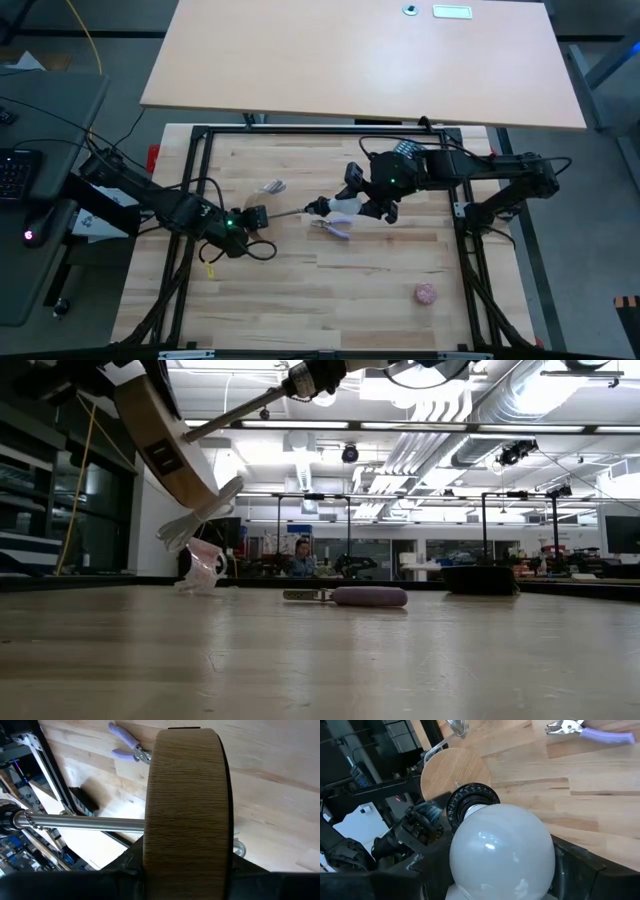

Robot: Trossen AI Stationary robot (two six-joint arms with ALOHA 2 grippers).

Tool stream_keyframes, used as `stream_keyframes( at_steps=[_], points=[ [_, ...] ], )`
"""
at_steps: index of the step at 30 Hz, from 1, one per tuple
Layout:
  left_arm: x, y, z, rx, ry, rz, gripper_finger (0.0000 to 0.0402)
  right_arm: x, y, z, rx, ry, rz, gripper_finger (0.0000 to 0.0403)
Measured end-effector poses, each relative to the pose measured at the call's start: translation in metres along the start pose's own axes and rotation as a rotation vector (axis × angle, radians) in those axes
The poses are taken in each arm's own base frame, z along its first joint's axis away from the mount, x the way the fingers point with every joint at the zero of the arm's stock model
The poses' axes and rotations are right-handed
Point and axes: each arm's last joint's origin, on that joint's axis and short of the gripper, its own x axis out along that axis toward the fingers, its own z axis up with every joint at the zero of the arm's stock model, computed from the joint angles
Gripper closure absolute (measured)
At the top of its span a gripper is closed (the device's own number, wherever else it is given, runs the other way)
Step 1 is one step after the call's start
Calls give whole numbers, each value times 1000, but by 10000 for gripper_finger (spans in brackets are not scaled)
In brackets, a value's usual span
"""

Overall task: Screw lightbulb
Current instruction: Insert the light bulb into the lamp socket

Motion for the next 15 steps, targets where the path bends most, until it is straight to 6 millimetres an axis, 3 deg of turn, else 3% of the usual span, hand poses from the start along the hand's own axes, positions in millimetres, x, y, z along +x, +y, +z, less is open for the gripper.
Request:
stream_keyframes(
  at_steps=[6, 15],
  points=[
    [0, 2, 1, 4, -12, 22, 294, 0, 0, -1, 49, 10, -2, 139],
    [0, 2, -1, -13, 29, 33, 294, -1, 10, -3, -101, -11, 119, 139]
  ],
)
